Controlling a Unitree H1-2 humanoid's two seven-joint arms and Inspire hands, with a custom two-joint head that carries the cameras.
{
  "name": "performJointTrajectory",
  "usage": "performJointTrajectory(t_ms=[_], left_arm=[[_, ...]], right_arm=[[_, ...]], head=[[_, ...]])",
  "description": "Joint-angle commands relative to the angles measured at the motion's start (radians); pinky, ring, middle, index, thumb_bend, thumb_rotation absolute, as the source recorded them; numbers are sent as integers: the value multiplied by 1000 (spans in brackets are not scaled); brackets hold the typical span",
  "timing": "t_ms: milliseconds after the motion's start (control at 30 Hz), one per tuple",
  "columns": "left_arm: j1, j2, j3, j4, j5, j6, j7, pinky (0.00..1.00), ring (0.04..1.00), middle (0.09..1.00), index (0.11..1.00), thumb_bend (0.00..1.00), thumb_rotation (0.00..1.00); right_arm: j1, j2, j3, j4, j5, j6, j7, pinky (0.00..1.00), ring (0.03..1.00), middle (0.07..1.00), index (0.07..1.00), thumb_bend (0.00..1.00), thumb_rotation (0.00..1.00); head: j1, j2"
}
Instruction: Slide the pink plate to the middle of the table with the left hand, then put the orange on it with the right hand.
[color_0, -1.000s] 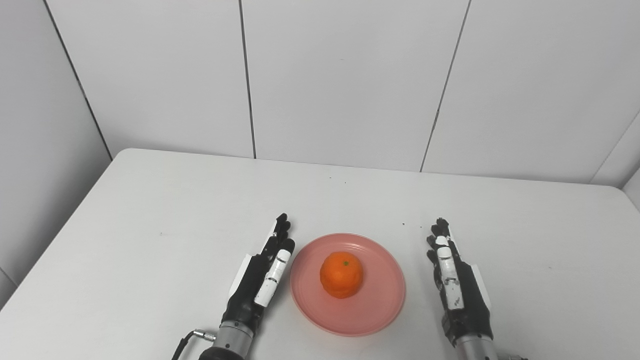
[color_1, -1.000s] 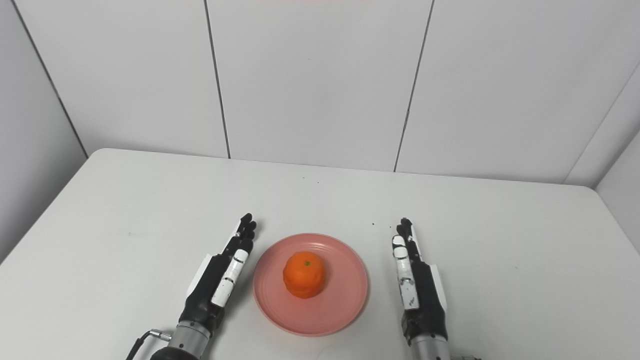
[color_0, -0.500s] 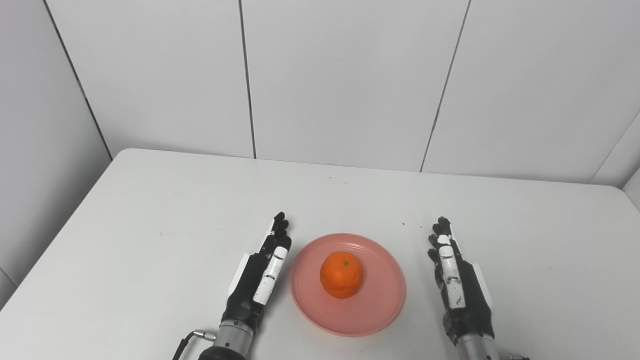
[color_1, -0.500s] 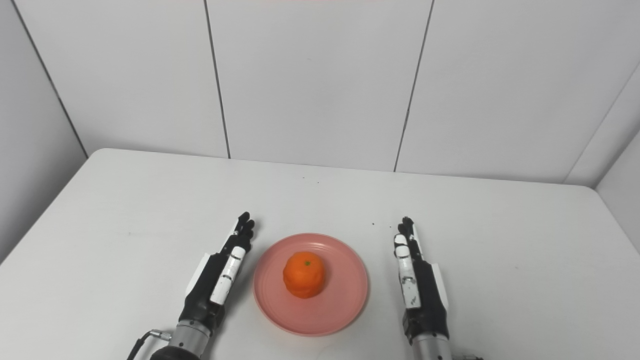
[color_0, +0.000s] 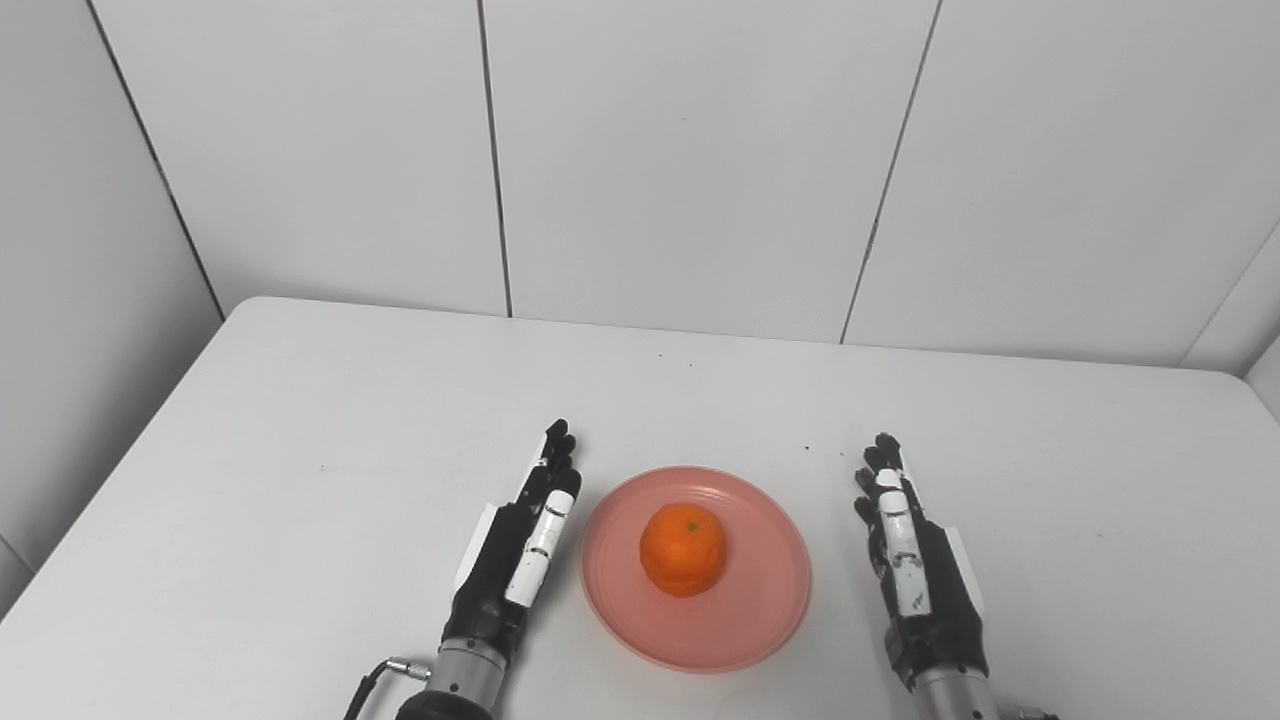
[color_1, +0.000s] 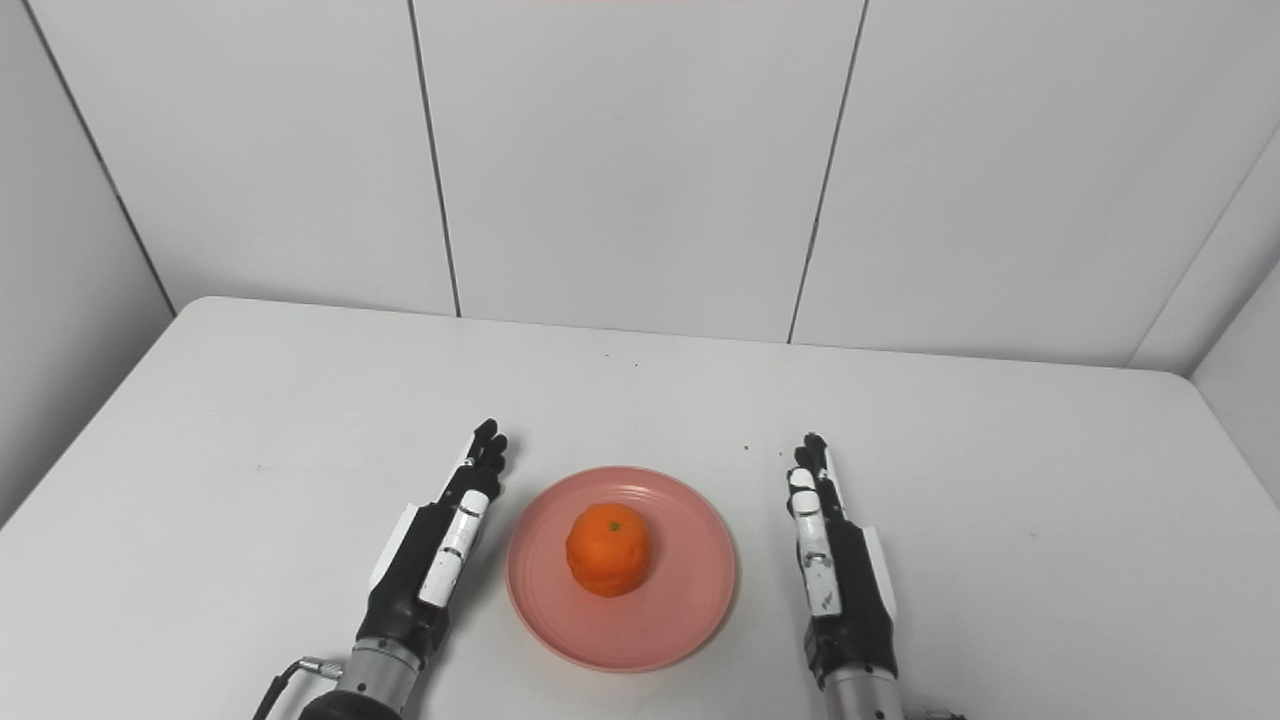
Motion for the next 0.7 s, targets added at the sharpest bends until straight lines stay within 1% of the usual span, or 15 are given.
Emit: performJointTrajectory(t_ms=[0,167,300,433,667], left_arm=[[-30,-6,-4,-24,-5,-22,1,1000,1000,1000,1000,461,1000],[-29,-4,-5,-25,-6,-23,1,1000,1000,1000,1000,457,1000],[-30,-3,-5,-23,-3,-27,3,1000,1000,1000,1000,459,1000],[-31,-3,-3,-19,-8,-33,2,1000,1000,1000,1000,457,1000],[-29,-5,-2,-28,-9,-21,2,1000,1000,1000,1000,461,1000]], right_arm=[[-28,2,2,-21,-6,-22,1,997,980,991,998,281,1000],[-29,7,1,-22,0,-19,0,1000,986,995,997,284,1000],[-31,8,2,-22,-6,-17,-3,1000,982,991,996,263,1000],[-29,6,4,-23,-10,-21,-2,1000,979,989,995,276,1000],[-28,9,2,-31,-9,-11,-1,1000,982,991,997,276,1000]], head=[[1,2],[-1,3],[-2,2],[-1,3],[-1,5]])
